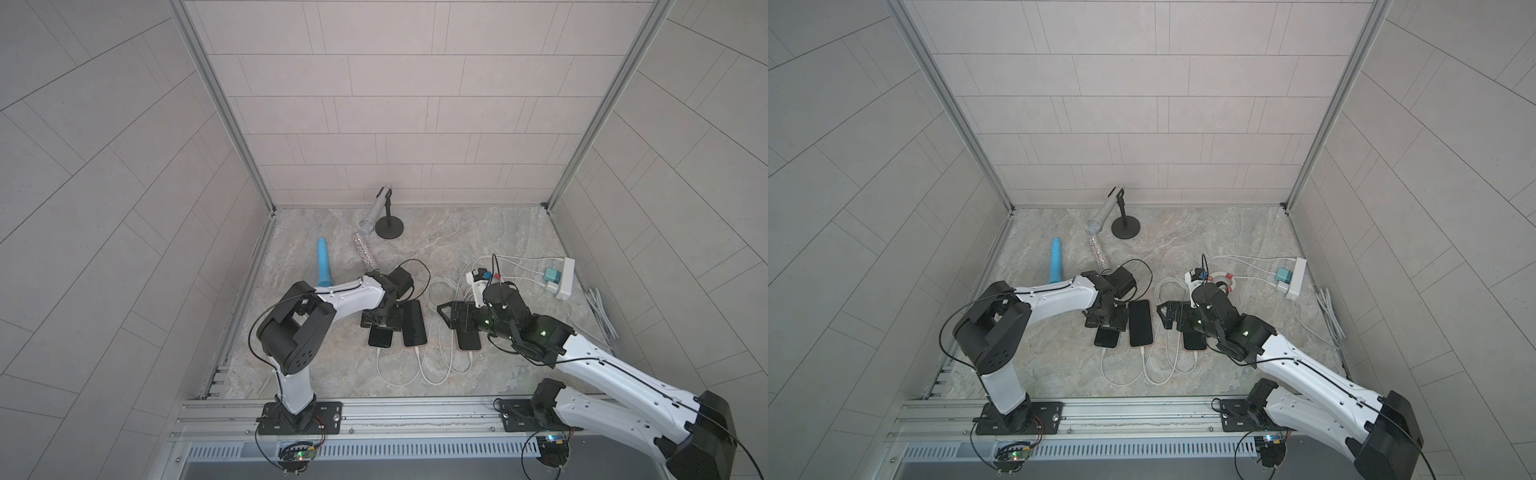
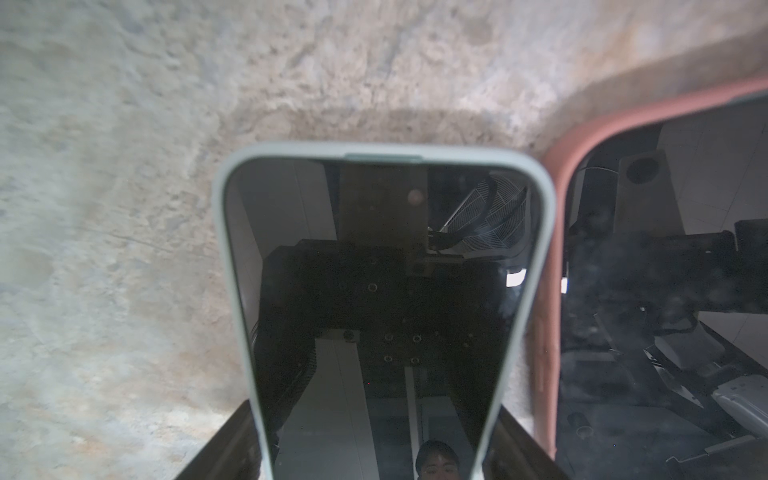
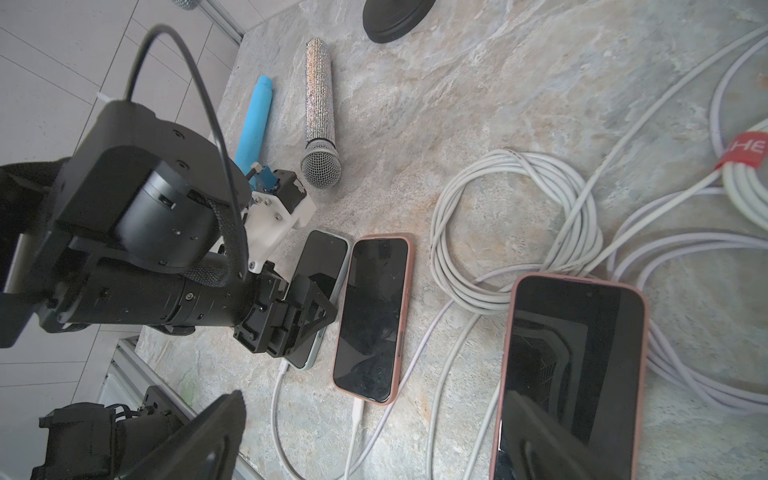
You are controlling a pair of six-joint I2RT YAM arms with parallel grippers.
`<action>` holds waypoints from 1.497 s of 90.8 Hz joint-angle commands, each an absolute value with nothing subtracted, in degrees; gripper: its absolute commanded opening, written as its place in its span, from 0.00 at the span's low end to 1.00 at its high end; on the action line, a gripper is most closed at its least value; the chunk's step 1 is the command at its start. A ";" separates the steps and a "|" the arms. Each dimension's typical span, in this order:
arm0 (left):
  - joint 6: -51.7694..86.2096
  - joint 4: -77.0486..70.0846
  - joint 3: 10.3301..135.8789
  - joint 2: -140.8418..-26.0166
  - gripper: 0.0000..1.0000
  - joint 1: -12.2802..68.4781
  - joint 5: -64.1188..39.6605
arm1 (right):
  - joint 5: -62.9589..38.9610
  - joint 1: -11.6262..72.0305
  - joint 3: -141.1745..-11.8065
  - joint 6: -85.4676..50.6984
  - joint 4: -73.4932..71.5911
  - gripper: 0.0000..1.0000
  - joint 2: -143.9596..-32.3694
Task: Unplug the charging cable from the phone
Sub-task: Pick up the phone at the center of the board.
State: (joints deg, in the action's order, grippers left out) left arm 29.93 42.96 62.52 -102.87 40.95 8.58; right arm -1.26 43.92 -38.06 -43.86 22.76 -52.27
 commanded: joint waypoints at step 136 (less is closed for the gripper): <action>35.41 50.23 65.97 -90.13 0.00 40.21 10.36 | -17.66 45.29 -29.57 -52.64 1.68 0.91 -53.86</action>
State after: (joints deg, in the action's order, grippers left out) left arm 34.35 48.62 63.88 -92.07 40.69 9.58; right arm -14.68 44.84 -30.44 -50.74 6.98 -53.19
